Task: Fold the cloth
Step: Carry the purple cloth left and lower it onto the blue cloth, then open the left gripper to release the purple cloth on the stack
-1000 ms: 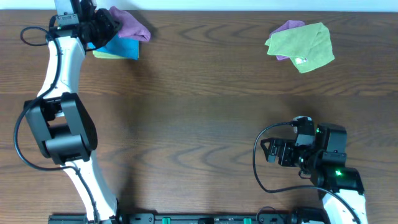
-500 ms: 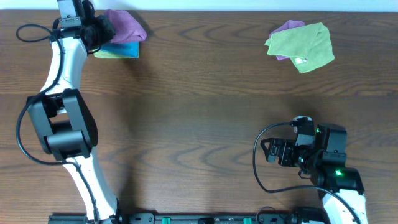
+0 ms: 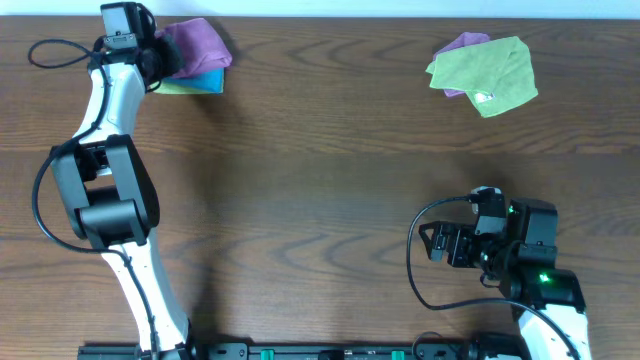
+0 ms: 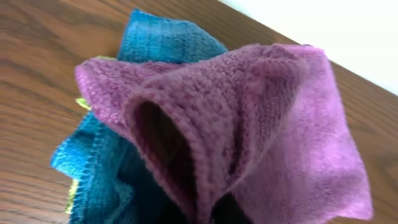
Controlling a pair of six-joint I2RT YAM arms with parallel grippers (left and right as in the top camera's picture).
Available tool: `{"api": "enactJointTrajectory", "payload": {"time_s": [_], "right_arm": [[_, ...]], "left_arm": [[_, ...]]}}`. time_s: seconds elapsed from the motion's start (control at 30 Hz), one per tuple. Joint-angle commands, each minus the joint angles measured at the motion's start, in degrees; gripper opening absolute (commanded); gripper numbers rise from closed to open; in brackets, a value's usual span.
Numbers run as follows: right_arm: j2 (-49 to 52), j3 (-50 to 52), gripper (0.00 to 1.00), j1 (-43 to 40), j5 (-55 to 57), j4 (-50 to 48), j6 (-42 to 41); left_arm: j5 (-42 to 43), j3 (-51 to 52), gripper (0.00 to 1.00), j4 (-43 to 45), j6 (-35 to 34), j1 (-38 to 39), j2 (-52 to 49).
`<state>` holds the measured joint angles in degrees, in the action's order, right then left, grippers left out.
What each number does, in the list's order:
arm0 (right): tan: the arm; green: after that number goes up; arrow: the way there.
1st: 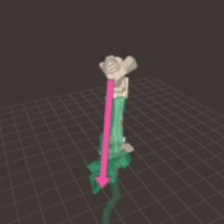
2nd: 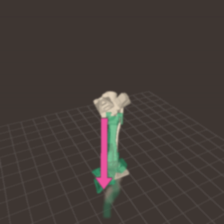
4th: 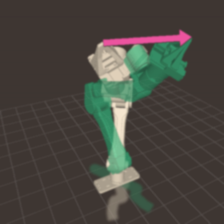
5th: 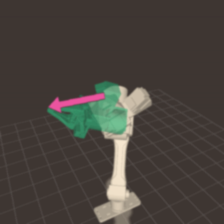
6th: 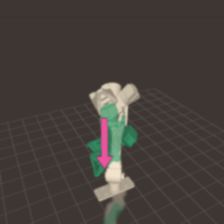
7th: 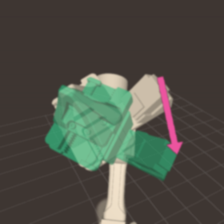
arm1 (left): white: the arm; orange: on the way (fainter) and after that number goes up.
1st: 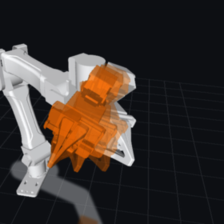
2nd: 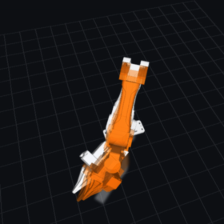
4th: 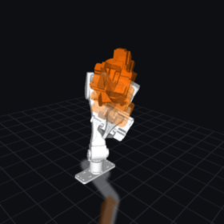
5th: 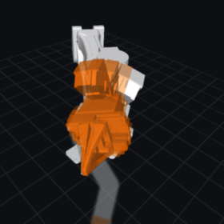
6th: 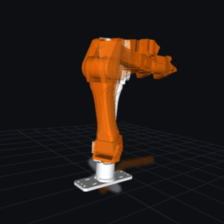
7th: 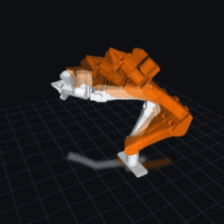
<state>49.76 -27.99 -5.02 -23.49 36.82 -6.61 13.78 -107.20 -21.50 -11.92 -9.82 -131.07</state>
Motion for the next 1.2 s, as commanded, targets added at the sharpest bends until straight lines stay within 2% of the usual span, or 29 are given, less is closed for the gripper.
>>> {"api": "enactJointTrajectory", "payload": {"time_s": [0.0, 0.07, 0.17, 0.27, 0.3, 0.4, 0.63, 1.0, 1.17], "right_arm": [[-0.1, 0.0, 0.99, -0.3, 0.2, 0.1, -0.6], [-0.1, 0.0, 0.99, -0.3, 0.2, 0.1, -0.6], [-0.1, 0.0, 0.99, -0.3, 0.2, 0.1, -0.6], [-0.1, 0.0, 0.99, -0.3, 0.2, 0.1, -0.6], [-0.1, 0.0, 0.99, -0.3, 0.2, 0.1, -0.6], [-0.1, 0.0, 0.99, -0.3, 0.2, 0.1, -0.6], [-0.1, 0.0, 0.99, -0.3, 0.2, 0.1, -0.6], [-0.1, 0.0, 0.99, -0.3, 0.2, 0.1, -0.6], [-0.1, 0.0, 0.99, -0.3, 0.2, 0.1, -0.6]], "left_arm": [[-4.4, -1.4, 0.22, -0.3, 1.9, -0.8, -0.4], [-5.9, -1.5, 0.34, -0.3, 1.9, -1.2, -0.4], [-5.9, -1.6, 0.47, -0.3, 1.9, -1.5, -0.4], [-6.6, -2.2, 0.67, -0.6, 2.1, -1.6, -0.3], [-6.8, -2.7, 0.77, -0.8, 2.3, -1.6, -0.3], [-6.8, -4.0, 0.96, -1.7, 3.0, -1.6, 0.3], [-12.4, -8.1, 0.96, -8.9, 3.0, -1.6, 2.8], [-12.7, -9.2, 0.95, -16.6, 3.0, -1.2, 6.7], [-12.8, -9.2, 0.95, -21.6, 6.1, 0.1, 8.4]]}}
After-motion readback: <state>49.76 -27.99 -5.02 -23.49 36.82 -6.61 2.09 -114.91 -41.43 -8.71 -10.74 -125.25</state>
